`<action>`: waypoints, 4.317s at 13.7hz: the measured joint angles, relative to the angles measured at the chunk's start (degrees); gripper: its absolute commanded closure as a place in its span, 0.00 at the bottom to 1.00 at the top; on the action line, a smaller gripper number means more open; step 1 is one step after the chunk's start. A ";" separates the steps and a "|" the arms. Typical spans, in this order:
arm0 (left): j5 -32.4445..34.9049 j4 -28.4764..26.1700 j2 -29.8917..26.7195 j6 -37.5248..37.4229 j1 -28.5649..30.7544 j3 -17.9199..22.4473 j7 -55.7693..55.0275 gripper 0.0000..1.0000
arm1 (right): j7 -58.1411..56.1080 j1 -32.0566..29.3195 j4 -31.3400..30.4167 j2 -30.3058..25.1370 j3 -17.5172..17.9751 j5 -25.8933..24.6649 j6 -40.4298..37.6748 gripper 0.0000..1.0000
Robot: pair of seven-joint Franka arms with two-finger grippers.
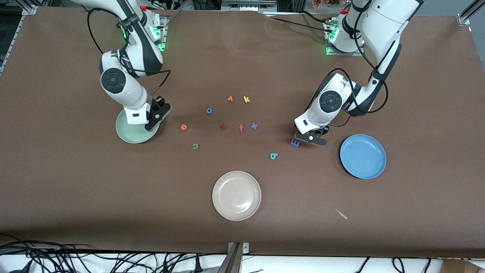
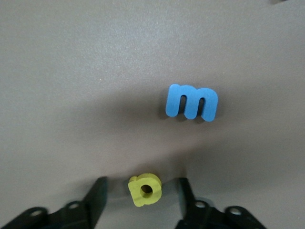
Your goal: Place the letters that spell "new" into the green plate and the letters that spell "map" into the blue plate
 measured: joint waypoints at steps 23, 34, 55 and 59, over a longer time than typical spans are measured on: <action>0.12 13.11 -1.15 -21.63 4.89 0.71 9.67 0.91 | -16.68 -0.06 -2.96 -2.17 -5.01 0.26 -4.82 0.00; 4.46 17.09 0.79 -21.58 17.78 1.02 26.02 0.00 | 9.04 5.61 0.45 9.68 1.84 0.29 16.35 0.36; -2.44 19.86 7.08 -17.51 2.02 -3.94 -43.77 0.00 | 9.11 7.51 5.53 14.73 1.85 0.19 16.22 1.00; -6.33 20.75 7.55 -14.03 1.97 -3.89 -50.85 0.00 | 8.08 7.53 6.34 13.17 1.31 0.11 12.74 1.00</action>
